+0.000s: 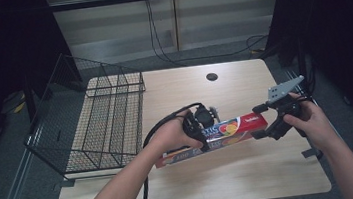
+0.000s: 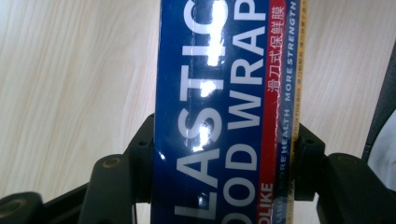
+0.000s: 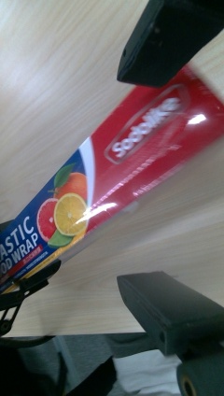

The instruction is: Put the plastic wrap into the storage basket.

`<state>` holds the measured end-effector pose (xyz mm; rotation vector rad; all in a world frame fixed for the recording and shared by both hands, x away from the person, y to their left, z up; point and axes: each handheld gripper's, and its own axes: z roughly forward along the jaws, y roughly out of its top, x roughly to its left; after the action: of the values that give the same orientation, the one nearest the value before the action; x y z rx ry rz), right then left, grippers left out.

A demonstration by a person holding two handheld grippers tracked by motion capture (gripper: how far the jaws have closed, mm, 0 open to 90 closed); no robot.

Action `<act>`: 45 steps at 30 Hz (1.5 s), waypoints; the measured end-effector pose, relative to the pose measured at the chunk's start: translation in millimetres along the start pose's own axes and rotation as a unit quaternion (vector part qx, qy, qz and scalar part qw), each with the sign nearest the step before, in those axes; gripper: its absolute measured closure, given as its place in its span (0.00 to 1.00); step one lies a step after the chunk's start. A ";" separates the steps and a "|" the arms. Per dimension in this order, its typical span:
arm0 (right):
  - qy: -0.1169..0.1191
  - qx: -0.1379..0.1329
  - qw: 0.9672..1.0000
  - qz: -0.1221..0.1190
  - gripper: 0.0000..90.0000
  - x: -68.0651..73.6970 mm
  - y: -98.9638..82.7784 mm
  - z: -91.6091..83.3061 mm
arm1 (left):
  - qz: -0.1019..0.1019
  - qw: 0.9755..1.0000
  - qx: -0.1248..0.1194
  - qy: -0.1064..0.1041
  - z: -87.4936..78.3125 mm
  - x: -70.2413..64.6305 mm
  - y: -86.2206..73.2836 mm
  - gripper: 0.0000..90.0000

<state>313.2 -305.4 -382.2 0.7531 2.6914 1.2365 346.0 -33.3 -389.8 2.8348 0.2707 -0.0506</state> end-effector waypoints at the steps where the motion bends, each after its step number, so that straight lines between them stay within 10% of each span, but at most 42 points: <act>1: -0.005 -0.007 1.000 0.002 0.03 -0.6 -0.5 -2.7 | -0.010 1.000 0.001 0.007 -3.2 2.3 -4.6 0.48; 22: -0.025 0.025 0.999 0.015 0.04 7.7 -33.4 25.5 | -0.128 0.991 -0.020 0.031 -53.4 24.8 -25.5 0.48; 45: -0.020 0.040 0.999 0.006 0.05 15.5 -42.2 42.3 | -0.225 0.972 -0.023 0.066 -107.6 44.6 -41.8 0.48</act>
<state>294.5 -292.2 -439.5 0.7945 2.7215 1.1107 382.6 45.3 -301.5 2.6754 0.9243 0.0490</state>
